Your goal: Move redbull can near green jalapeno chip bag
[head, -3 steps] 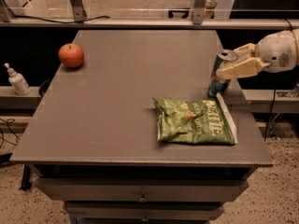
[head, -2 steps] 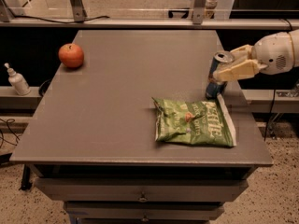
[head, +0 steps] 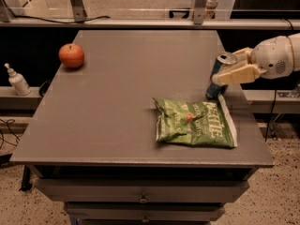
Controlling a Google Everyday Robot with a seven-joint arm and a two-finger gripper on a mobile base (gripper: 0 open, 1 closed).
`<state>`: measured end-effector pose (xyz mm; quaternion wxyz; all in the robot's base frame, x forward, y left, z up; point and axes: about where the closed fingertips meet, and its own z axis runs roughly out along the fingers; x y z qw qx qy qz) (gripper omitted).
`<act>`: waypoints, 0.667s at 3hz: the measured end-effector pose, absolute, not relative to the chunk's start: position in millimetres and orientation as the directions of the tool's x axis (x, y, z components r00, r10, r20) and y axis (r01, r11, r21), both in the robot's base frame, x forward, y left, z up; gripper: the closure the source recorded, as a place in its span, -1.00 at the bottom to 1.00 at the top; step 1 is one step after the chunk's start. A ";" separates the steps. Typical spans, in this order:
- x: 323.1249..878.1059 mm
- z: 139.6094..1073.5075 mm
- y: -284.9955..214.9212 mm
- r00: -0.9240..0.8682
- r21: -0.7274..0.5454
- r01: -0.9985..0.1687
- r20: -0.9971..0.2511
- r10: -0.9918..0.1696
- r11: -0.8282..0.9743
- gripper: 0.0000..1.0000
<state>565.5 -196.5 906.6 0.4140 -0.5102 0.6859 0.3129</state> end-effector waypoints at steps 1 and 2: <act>564.2 905.9 -197.7 -0.129 0.000 -0.960 -0.887 -0.443 0.280 -1.00; 565.9 906.4 -208.3 -0.127 -0.016 -0.954 -0.882 -0.454 0.298 -1.00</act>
Offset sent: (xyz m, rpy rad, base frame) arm 0.0009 -0.0317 0.0022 -0.0391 -0.0372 -0.0493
